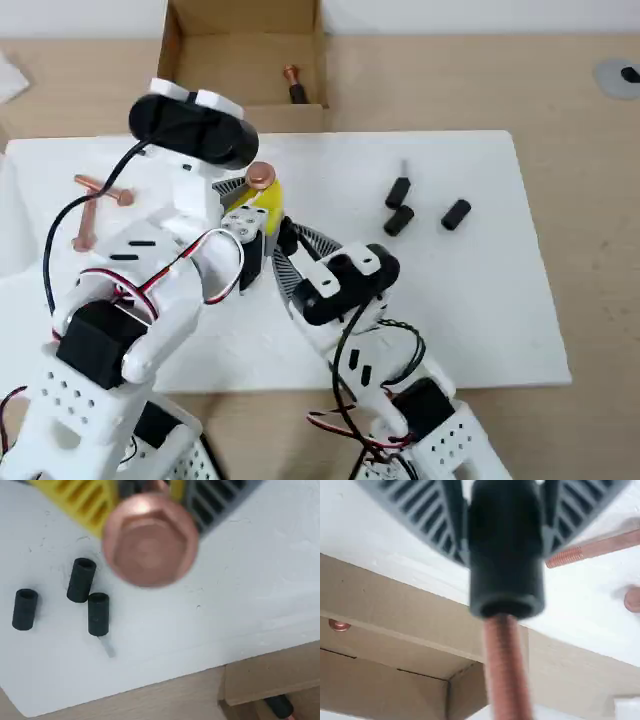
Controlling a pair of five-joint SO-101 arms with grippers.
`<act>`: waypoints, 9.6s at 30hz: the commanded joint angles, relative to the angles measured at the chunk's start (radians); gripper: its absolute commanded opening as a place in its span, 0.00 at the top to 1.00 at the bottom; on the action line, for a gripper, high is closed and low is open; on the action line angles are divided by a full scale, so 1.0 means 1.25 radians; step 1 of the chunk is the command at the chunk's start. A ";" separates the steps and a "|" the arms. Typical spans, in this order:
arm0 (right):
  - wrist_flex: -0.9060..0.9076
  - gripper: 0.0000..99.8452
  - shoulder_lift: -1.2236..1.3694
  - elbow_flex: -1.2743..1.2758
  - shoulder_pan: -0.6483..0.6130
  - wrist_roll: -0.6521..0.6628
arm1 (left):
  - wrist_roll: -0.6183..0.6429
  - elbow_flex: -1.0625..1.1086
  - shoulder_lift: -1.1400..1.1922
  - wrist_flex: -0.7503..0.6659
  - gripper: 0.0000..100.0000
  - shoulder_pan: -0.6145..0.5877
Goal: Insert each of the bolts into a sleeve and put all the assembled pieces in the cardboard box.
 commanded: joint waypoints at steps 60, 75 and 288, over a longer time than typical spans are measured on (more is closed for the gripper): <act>-0.001 0.99 -0.034 -0.001 0.001 -0.005 | 0.022 -0.044 0.001 0.075 0.96 0.042; 0.000 0.99 -0.034 -0.001 0.002 -0.005 | 0.028 -0.009 0.001 0.081 0.87 0.038; 1.097 0.63 2.068 -2.689 0.293 0.098 | -0.568 -0.133 0.883 -0.005 0.99 -0.486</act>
